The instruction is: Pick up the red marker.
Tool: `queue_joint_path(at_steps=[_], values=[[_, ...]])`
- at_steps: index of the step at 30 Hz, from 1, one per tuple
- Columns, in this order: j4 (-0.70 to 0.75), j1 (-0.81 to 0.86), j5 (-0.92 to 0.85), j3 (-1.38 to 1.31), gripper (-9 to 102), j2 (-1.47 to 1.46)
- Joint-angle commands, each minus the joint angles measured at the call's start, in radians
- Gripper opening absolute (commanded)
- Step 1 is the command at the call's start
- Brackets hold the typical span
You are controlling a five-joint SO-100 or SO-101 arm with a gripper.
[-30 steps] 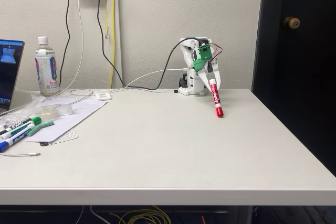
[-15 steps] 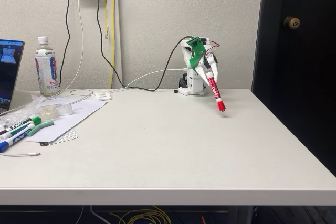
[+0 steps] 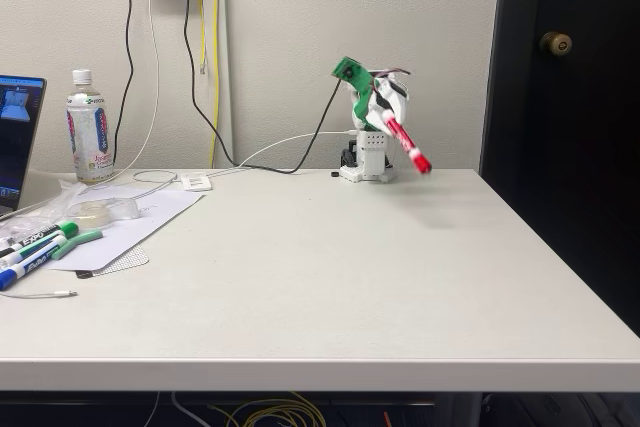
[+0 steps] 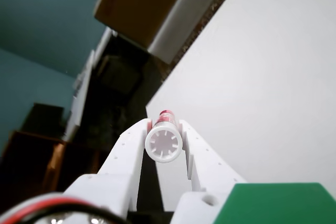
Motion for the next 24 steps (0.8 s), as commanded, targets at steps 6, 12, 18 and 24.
queue_joint_path(at_steps=[6,12,18,24], values=[[-0.1,0.127,0.206,-0.029,4,0.055],[-0.114,0.215,0.356,-0.026,4,0.083],[-0.1,0.236,0.426,-0.029,4,0.043],[-0.101,0.238,0.488,-0.037,4,0.005]])
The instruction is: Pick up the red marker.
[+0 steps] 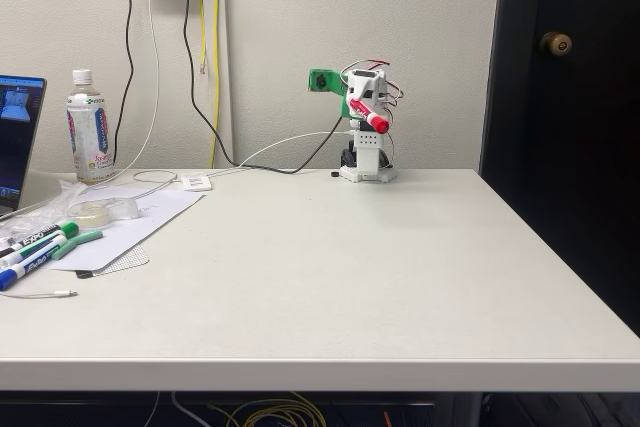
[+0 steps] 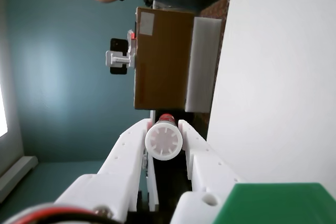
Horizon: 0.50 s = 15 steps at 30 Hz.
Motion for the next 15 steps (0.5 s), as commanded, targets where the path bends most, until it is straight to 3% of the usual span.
queue_joint_path(at_steps=[1,15], values=[[-0.009,-0.012,0.018,-0.041,4,-0.02],[-0.003,-0.04,0.043,-0.184,4,-0.232]])
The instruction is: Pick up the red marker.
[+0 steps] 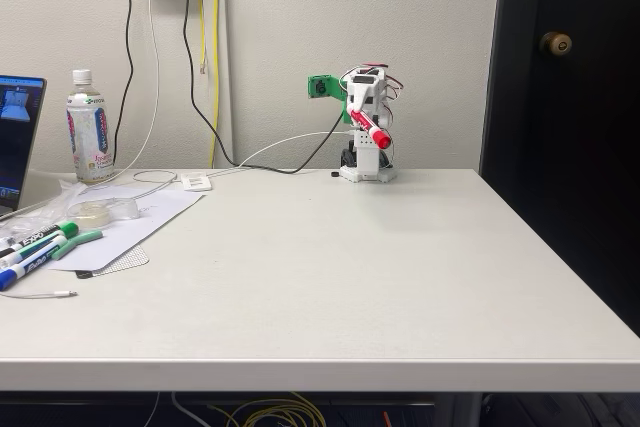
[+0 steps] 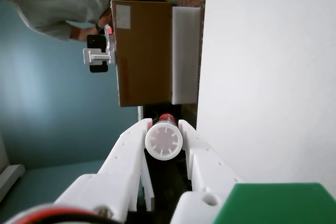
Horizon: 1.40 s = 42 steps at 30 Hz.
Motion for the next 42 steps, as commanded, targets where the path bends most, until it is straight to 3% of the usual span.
queue_joint_path(at_steps=[1,15,42], values=[[-0.003,-0.005,0.0,-0.074,4,-0.023],[-0.012,-0.072,-0.137,-0.074,4,-0.092],[0.005,-0.072,-0.15,-0.074,4,-0.092]])
